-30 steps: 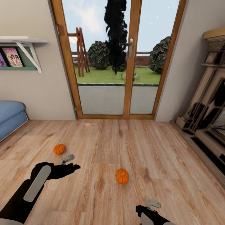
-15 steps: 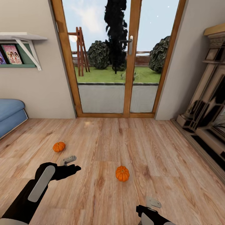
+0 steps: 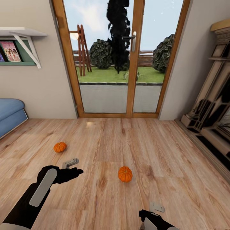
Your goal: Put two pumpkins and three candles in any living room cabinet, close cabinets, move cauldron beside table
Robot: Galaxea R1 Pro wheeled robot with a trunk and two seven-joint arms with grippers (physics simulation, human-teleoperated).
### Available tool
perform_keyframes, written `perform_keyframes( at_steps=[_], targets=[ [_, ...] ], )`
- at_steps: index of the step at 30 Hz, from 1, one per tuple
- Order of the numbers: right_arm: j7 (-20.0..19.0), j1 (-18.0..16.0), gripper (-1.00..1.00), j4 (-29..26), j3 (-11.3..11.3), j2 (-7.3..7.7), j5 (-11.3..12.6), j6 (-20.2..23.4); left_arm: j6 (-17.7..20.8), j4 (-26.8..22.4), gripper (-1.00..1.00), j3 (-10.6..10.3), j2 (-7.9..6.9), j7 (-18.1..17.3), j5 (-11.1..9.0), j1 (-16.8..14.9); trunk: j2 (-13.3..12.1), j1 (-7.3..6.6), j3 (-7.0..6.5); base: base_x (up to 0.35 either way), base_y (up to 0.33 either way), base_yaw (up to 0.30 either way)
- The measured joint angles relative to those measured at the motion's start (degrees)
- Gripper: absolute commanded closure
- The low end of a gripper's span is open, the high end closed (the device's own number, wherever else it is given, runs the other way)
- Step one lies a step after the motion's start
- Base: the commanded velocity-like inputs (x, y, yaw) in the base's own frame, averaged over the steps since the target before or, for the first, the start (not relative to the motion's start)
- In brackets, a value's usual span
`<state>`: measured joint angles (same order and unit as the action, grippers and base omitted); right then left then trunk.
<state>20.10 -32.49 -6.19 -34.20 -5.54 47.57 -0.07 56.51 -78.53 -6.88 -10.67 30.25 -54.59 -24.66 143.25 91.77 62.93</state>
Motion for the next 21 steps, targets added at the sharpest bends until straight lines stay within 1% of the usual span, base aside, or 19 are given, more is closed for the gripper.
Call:
perform_keyframes(
  at_steps=[1,3,5,6,7,8,9,10,11,12,14,15,19,21],
  targets=[
    [0.0,0.0,-1.00,0.0,0.0,0.00,0.0,0.0,0.1,-0.1,-1.00,0.1,-0.11,0.0,-0.3,0.0,0.0,0.03,0.22,0.000,0.000,0.000],
    [0.0,0.0,-1.00,0.0,0.0,0.00,0.0,0.0,0.1,-0.2,-1.00,0.2,-0.40,-0.1,-1.6,0.0,0.0,0.08,0.67,0.000,0.000,0.000],
    [0.0,0.0,-1.00,0.0,0.0,0.00,0.0,0.1,0.2,-0.4,-1.00,0.3,-0.96,-0.1,-4.9,0.1,0.1,0.13,1.11,0.000,0.000,0.000],
    [0.0,0.0,-1.00,0.0,0.0,0.00,0.0,0.1,0.2,-0.4,-1.00,0.3,-1.26,-0.1,-5.9,0.1,0.1,0.15,1.33,0.000,0.000,0.000],
    [0.0,0.0,-1.00,0.0,0.0,0.00,0.0,0.1,0.2,-0.7,-1.00,0.3,-1.94,-0.1,-8.0,0.1,0.1,0.18,1.55,0.000,0.000,0.000],
    [0.0,0.0,-1.00,0.0,0.0,0.00,0.0,0.1,0.2,-0.9,-1.00,0.3,-2.33,-0.1,-9.2,0.1,0.1,0.21,1.77,0.000,0.000,0.000],
    [0.0,0.0,-1.00,0.0,0.0,0.00,0.0,0.1,0.3,-1.2,-1.00,0.3,-3.11,-0.1,-11.5,0.2,0.1,0.23,2.00,0.000,0.000,0.000],
    [0.0,0.0,-1.00,0.0,0.0,0.00,0.0,0.1,0.3,-1.4,-1.00,0.3,-3.52,-0.1,-12.6,0.3,0.1,0.26,2.22,0.000,0.000,0.000],
    [0.0,0.0,-1.00,0.0,0.0,0.00,0.0,0.1,0.3,-1.8,-1.00,0.3,-4.28,-0.1,-14.8,0.7,0.1,0.28,2.44,0.000,0.000,0.000],
    [0.0,0.0,-1.00,0.0,0.0,0.00,0.0,0.1,0.3,-2.0,-1.00,0.3,-4.68,-0.1,-15.9,0.8,0.2,0.31,2.66,0.000,0.000,0.000],
    [-0.1,0.0,-1.00,0.0,0.0,0.00,0.0,0.1,0.3,-3.0,-1.00,0.3,-5.97,-0.1,-19.4,1.3,0.2,0.36,3.10,0.000,0.000,0.000],
    [-0.1,0.0,-1.00,0.0,0.0,0.00,0.0,0.1,0.3,-3.3,-1.00,0.2,-6.40,-0.1,-20.6,1.4,0.2,0.39,3.33,0.000,0.000,0.000],
    [-0.1,0.0,-1.00,0.0,-0.1,-0.06,0.0,0.2,0.3,-3.6,-1.00,0.2,-6.94,0.0,-22.2,1.6,0.3,0.49,4.21,0.000,0.000,0.000],
    [-0.1,0.0,-1.00,0.0,-0.1,-0.07,0.0,0.2,0.3,-3.7,-1.00,0.2,-7.03,-0.1,-22.5,1.6,0.3,0.54,4.66,0.000,0.000,0.000]
  ],
)
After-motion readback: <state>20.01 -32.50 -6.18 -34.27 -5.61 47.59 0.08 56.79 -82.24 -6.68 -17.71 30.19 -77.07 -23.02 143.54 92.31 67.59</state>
